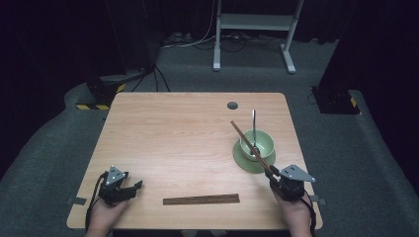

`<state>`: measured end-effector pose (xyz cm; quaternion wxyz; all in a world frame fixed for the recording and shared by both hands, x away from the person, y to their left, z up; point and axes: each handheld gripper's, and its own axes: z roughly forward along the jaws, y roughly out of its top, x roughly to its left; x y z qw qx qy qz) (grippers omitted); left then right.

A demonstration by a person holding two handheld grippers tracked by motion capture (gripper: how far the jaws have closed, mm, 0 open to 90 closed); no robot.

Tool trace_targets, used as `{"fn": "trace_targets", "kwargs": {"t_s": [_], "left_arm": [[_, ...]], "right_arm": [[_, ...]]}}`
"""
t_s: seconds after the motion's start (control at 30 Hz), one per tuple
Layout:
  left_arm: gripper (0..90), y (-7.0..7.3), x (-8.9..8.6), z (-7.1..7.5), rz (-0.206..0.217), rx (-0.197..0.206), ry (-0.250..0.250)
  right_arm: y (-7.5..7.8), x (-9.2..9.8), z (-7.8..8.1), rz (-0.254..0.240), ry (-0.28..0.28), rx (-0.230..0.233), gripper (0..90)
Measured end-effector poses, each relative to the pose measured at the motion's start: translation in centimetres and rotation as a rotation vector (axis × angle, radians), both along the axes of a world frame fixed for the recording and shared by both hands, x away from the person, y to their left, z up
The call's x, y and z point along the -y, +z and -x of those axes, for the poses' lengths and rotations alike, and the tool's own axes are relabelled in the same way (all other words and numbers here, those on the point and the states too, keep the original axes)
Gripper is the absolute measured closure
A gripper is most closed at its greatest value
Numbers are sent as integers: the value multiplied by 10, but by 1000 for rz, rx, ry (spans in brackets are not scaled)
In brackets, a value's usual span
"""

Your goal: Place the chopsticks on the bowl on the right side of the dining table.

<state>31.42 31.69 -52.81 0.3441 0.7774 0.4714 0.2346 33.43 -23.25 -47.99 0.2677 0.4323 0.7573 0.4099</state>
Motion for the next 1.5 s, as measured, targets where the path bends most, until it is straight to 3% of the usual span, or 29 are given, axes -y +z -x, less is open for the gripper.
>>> {"fn": "trace_targets", "kwargs": {"t_s": [0.3,0.37,0.7,0.77,1.0,1.17,1.27,1.5], "left_arm": [[307,0,0,-1,12,-9,-26],[295,0,-1,-3,28,-29,-18],[191,6,9,-25,0,-105,27],[191,5,14,-28,-2,-100,19],[217,4,30,-36,9,-81,60],[227,7,42,-48,10,-108,46],[196,9,51,-56,71,-126,29],[160,25,85,-72,59,-60,-70]], "right_arm": [[0,5,1,-1,-42,-3,650],[0,6,1,3,-54,-3,643],[-1,18,-1,0,-136,-5,581],[-1,21,-1,-1,-145,-3,577],[-2,25,-1,-7,-163,-9,578],[-2,27,-2,-6,-170,-7,578],[-2,27,-2,-9,-178,-12,578],[1,28,-4,-21,-186,-14,578]]}}
